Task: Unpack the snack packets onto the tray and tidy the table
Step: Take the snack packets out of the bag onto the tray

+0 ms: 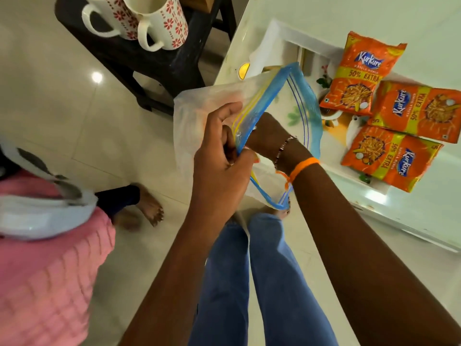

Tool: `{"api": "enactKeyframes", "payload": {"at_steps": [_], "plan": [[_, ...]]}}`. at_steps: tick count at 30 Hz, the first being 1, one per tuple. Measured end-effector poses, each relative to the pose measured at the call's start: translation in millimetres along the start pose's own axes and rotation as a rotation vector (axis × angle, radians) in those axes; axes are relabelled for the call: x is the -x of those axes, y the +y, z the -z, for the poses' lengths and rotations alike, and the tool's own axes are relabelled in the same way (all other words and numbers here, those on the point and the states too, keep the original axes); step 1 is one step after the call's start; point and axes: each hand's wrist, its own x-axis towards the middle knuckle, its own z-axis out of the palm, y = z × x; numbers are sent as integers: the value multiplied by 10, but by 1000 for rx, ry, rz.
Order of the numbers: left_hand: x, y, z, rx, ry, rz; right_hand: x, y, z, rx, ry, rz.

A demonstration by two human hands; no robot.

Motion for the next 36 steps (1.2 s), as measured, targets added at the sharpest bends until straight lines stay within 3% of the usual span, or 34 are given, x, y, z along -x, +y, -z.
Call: {"api": "enactKeyframes", "payload": {"at_steps": [4,11,15,17,21,23,26,31,34,36], "plan": [[-70,-56,-101,-45,-12,-7,364,31,302,-177,251,-76],[-227,-80,-396,-133,-18,3,944,376,818,-440,508,-92],[-305,-60,-533,-189,-11,12,1250,667,1036,-769,659,-153],[-337,-66,-570,-200,-3,28,1302,862,1084,-812,736,-213],[-365,-49,-558,-206,72,30,1164,1204,1040,-661,843,-408],[-383,-30,-526,-187,113,44,1023,1339,991,-486,820,-451],[-398,-22,-477,-155,98,69,784,1411,871,-371,745,-439],[-377,-38,-521,-153,28,99,622,1373,747,-477,713,-446],[-344,-62,-598,-160,-5,105,895,1385,586,-240,860,-395],[-307,-80,-652,-178,-22,109,1113,1351,365,-209,898,-383]]}}
